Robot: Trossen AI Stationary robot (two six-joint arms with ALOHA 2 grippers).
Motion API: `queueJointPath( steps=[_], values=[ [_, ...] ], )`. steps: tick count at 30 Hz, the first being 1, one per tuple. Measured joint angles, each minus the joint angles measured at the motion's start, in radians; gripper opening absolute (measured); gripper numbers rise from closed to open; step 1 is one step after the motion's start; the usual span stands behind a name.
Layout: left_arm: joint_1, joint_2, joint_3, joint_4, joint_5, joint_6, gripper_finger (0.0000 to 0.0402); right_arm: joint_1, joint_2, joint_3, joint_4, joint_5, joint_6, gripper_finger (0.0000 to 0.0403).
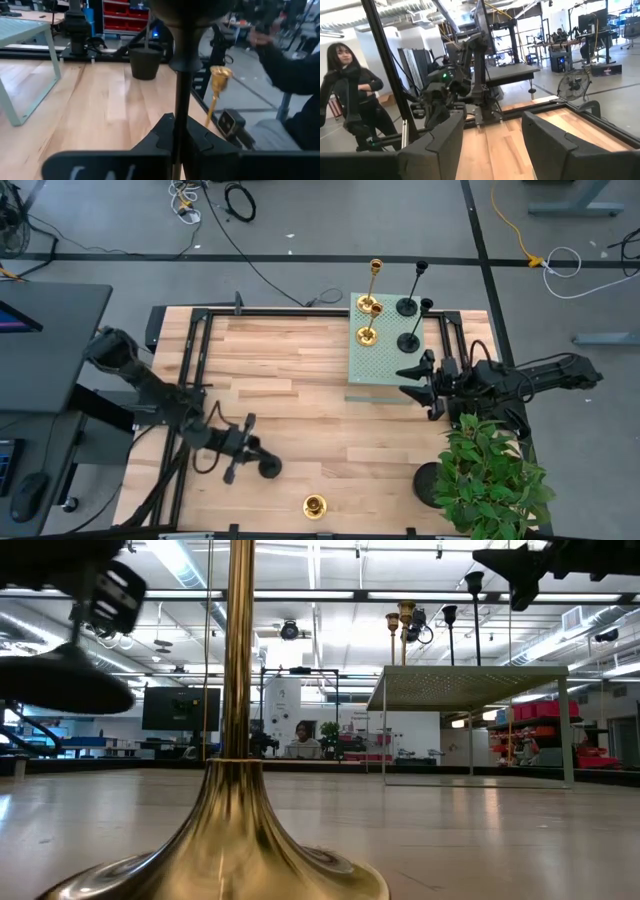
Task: Pick & Place candle stick holders
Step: Put the black candle holder on top of the shelf aligned with the other black candle holders
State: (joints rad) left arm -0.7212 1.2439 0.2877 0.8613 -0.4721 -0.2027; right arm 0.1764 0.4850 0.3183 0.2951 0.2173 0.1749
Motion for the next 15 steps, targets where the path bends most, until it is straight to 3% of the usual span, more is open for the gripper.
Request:
queueJointPath(
  steps=[9, 15],
  values=[
    [0.282, -0.004, 0.008, 0.063, 0.262, -0.021, 0.0011, 0.000, 0.018, 0.000, 0.001, 0.000, -0.005, 0.0204],
    [0.434, -0.001, 0.136, -0.077, 0.444, 0.006, 0.0008, 0.000, 0.019, 0.000, 0.001, 0.000, -0.018, 0.0204]
  ],
)
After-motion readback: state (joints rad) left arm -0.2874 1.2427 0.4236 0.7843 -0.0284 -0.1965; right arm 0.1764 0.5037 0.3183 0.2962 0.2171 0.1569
